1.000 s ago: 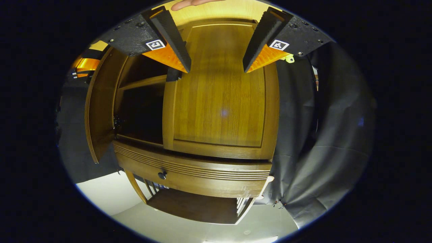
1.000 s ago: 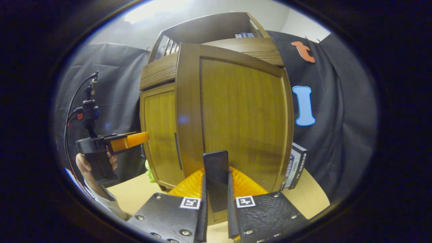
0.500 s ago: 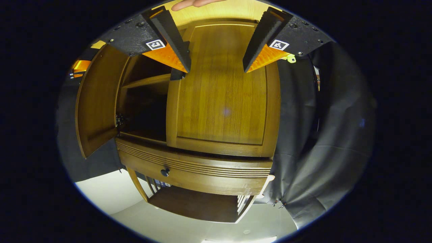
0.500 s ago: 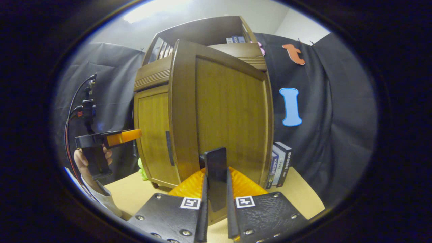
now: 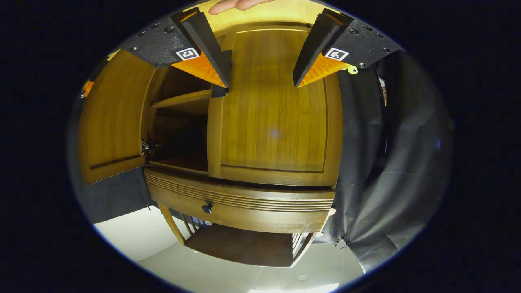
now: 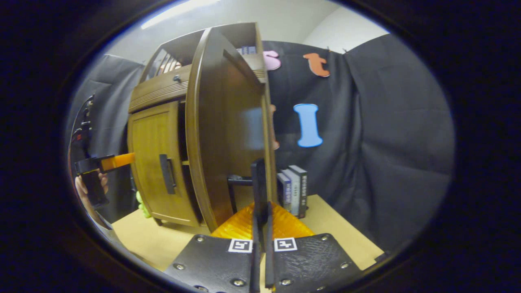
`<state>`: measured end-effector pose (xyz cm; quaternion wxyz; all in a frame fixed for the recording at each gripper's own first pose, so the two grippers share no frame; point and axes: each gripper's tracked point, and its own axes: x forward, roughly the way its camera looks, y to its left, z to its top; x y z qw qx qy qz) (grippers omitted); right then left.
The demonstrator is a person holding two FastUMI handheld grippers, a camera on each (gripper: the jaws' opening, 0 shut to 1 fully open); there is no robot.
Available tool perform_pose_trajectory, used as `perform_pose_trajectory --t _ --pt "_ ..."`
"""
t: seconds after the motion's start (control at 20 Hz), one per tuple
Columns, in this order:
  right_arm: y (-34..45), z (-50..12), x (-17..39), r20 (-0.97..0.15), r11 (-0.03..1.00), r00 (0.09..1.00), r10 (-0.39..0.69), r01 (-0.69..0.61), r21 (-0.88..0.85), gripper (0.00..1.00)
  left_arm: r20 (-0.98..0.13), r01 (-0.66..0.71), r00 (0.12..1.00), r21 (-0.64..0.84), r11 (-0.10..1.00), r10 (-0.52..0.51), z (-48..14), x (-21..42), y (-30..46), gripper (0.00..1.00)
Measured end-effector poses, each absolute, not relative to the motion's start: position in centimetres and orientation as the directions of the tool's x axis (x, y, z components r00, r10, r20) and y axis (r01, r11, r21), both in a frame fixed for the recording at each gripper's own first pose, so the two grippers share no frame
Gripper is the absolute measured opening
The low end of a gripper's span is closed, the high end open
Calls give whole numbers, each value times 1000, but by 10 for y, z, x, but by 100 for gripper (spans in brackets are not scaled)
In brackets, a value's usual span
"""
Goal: Open the right door of the double-door shoe cabinet with the right hand, and open the left door with the left hand.
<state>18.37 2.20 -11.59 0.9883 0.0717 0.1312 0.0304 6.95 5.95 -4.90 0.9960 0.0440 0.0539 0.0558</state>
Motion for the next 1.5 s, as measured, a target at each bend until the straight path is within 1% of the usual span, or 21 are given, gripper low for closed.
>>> perform_pose_trajectory --t 0.1,0.15,0.2,0.25,0.5,0.55,0.6,0.65,0.7,0.75,0.8,0.85,0.9,0.95,1.05,1.1,1.15,1.25,1.3,1.35,1.5 --pt "8 -119 185 -239 982 968 80 -36 184 1 -106 -106 988 102 989 116 -51 71 58 96" --pt "9 -118 185 -229 979 969 93 -47 200 1 -107 -107 987 105 989 118 -52 71 57 96" --pt "5 -117 184 -220 979 970 99 -55 199 9 -108 -106 987 107 989 118 -53 71 56 93" --pt "2 -116 183 -215 981 971 101 -61 183 1 -111 -104 987 110 988 117 -54 72 55 93" --pt "-14 -119 189 -190 983 973 132 -104 152 1 -121 -93 987 122 988 108 -62 77 48 92" --pt "-18 -123 196 -192 983 972 139 -111 148 6 -127 -88 986 123 989 103 -65 79 46 96" --pt "-23 -123 195 -188 983 972 139 -113 145 17 -136 -84 986 123 989 101 -70 84 44 96" --pt "-28 -125 196 -186 984 973 139 -113 141 28 -143 -81 985 121 989 98 -73 87 42 92" --pt "-30 -126 196 -183 985 974 131 -107 137 29 -151 -76 984 120 990 94 -77 90 40 93" --pt "-36 -125 195 -175 985 977 125 -101 136 43 -156 -72 984 118 990 90 -80 94 38 96" --pt "-39 -125 193 -174 986 978 119 -97 133 57 -162 -67 983 114 991 85 -84 96 37 93" --pt "-40 -125 191 -168 986 979 118 -96 137 70 -172 -62 982 110 992 81 -89 99 35 96" --pt "-42 -126 189 -166 986 980 115 -92 137 85 -183 -59 980 106 993 78 -94 103 34 92" --pt "-45 -127 187 -164 987 980 110 -88 134 72 -194 -54 978 103 993 74 -99 106 33 92" --pt "-55 -128 180 -165 992 983 81 -64 107 78 -213 -47 975 99 994 68 -108 112 31 93" --pt "-65 -128 176 -166 995 985 49 -35 90 79 -216 -45 974 97 994 65 -111 113 31 93" --pt "-74 -125 171 -163 996 986 25 -10 93 79 -215 -42 975 91 995 61 -113 115 31 96" --pt "-79 -113 156 -151 982 988 -17 45 185 79 -211 -39 976 78 996 54 -117 122 28 96" --pt "-81 -103 148 -138 972 989 -47 77 222 79 -212 -38 976 77 996 53 -119 123 28 93" --pt "-84 -93 139 -125 966 988 -87 114 231 79 -204 -40 977 76 996 55 -117 125 28 96" --pt "-58 -67 109 -68 973 992 -105 117 200 79 -157 -28 987 57 998 37 -111 130 23 93"
